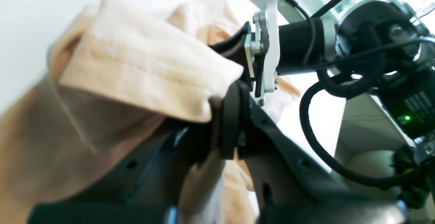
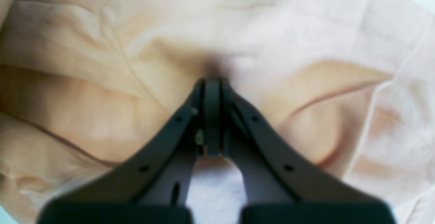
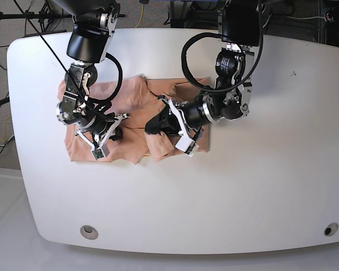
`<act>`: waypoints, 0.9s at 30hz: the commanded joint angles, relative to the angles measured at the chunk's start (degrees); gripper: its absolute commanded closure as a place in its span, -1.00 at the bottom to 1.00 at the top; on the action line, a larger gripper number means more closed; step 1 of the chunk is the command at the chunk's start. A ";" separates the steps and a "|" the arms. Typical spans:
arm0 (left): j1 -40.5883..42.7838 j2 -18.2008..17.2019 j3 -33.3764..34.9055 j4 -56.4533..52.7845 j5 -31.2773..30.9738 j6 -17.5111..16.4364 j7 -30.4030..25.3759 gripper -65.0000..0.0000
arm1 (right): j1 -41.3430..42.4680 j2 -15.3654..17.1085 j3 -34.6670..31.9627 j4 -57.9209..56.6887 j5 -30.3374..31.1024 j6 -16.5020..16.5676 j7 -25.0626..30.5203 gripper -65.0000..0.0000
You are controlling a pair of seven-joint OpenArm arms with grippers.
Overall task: Fold the T-shirt properly
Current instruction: 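Lift the hem end with the left gripper and fold toward the right gripper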
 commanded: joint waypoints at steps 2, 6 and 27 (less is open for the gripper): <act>-1.25 0.33 0.15 -1.25 -1.73 -0.47 -1.81 0.84 | -1.53 -0.09 -0.37 -1.26 -5.07 0.17 -7.69 1.00; -2.04 0.33 0.15 -2.48 -1.73 -0.47 -1.90 0.66 | -1.53 -0.09 -0.37 -1.26 -5.07 0.17 -7.69 1.00; -2.83 0.33 -0.03 -2.48 -1.91 -0.47 -1.90 -0.63 | -1.53 -0.09 -0.37 -1.26 -5.07 0.26 -7.69 1.00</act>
